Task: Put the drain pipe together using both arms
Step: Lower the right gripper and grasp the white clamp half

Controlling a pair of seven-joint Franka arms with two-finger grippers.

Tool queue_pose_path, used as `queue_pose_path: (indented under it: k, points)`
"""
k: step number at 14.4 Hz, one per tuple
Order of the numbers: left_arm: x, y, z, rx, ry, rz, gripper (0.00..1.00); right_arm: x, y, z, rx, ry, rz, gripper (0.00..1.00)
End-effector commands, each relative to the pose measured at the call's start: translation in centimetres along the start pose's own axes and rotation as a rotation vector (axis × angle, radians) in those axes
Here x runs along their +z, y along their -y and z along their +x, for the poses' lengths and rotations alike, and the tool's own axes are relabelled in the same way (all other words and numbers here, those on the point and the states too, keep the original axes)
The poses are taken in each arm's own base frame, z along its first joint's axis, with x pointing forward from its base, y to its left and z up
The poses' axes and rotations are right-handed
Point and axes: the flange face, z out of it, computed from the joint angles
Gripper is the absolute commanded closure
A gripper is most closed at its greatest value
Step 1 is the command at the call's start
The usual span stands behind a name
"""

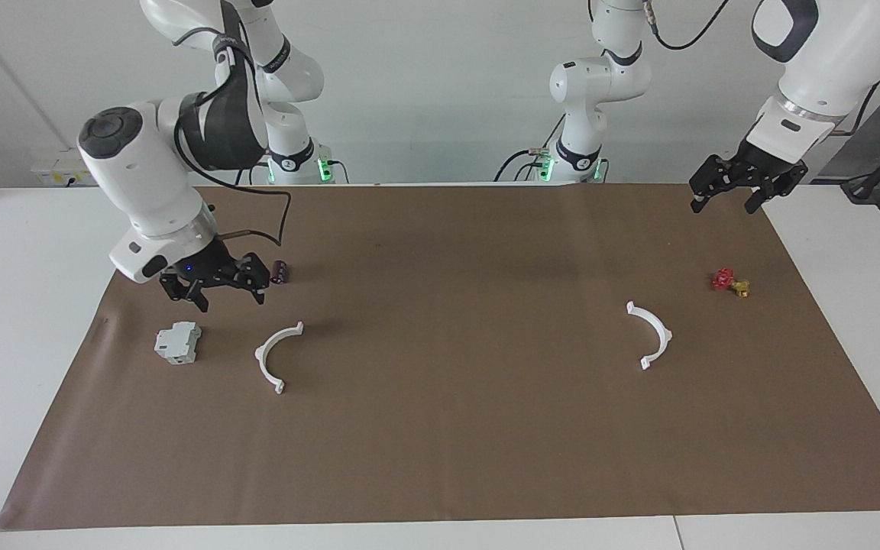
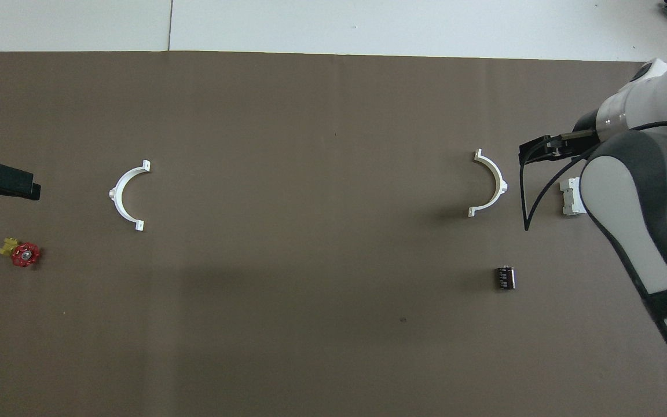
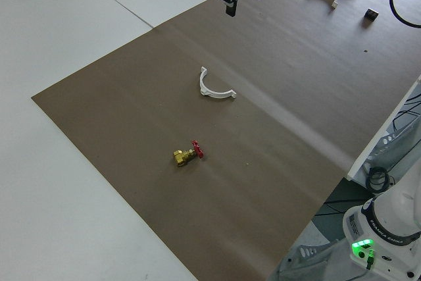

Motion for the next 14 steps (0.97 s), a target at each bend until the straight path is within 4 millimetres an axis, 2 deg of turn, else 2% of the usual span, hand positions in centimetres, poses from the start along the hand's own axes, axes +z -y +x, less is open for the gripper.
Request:
queue_pose_path:
  k: [1, 4, 6, 8, 9, 14]
  points:
    - [-0.1, 0.2, -0.7, 0.002, -0.011, -0.014, 0.00, 3.4, 0.4, 0.0, 0.011, -0.011, 0.008, 0.00]
    - [-0.1, 0.2, -0.6, 0.002, -0.010, -0.014, 0.00, 6.5, 0.6, 0.0, 0.001, 0.006, 0.008, 0.00]
    - [-0.1, 0.2, -0.6, 0.002, -0.010, -0.014, 0.00, 9.7, 0.8, -1.1, -0.034, -0.025, -0.002, 0.00]
    - [-0.1, 0.2, -0.6, 0.001, -0.011, -0.014, 0.00, 12.1, 1.0, -1.8, -0.098, -0.055, -0.011, 0.00]
    - [-0.2, 0.2, -0.7, 0.002, -0.013, -0.013, 0.00, 12.8, 1.3, -1.9, -0.136, -0.047, -0.011, 0.00]
    - [-0.1, 0.2, -0.6, 0.001, -0.011, -0.014, 0.00, 13.6, 0.3, -2.4, -0.256, -0.032, -0.014, 0.00]
